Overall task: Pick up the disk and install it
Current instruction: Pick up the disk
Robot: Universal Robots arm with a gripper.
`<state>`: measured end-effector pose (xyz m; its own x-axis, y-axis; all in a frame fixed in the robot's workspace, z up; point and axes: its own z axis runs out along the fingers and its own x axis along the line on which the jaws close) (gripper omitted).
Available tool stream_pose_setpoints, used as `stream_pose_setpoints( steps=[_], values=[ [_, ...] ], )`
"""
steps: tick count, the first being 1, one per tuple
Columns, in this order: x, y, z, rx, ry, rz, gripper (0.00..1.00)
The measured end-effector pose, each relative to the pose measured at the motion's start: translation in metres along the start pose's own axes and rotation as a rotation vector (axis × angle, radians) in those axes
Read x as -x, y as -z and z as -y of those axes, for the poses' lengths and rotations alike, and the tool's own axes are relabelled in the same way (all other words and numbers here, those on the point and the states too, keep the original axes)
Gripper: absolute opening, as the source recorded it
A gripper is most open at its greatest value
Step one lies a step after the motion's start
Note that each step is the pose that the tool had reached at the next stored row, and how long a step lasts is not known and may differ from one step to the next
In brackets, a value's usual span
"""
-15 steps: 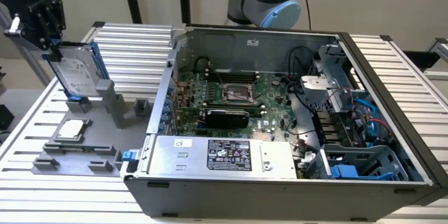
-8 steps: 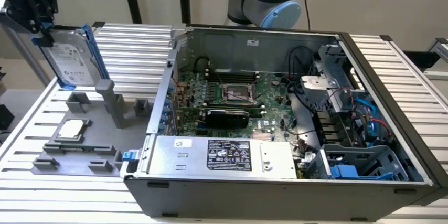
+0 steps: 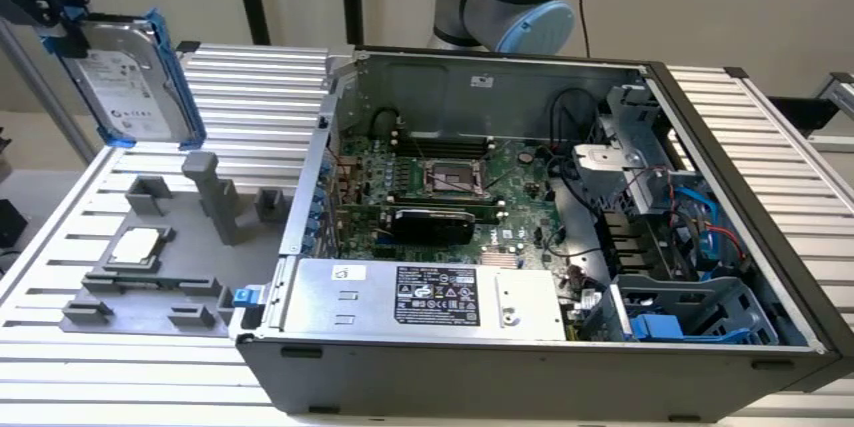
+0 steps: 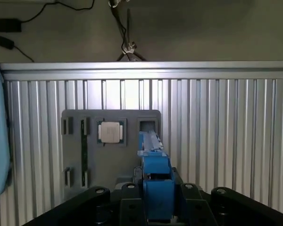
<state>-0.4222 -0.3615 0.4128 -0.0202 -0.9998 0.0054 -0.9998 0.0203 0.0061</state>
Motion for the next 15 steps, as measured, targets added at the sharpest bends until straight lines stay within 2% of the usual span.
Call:
stream_pose_setpoints(
  steps=[8,15],
  values=[
    [0.0,0.0363,0.0112,0.0001,0.0,0.0007,0.0],
    [0.0,0.0681,0.0263,0.0001,0.0,0.0022,0.0]
  ],
)
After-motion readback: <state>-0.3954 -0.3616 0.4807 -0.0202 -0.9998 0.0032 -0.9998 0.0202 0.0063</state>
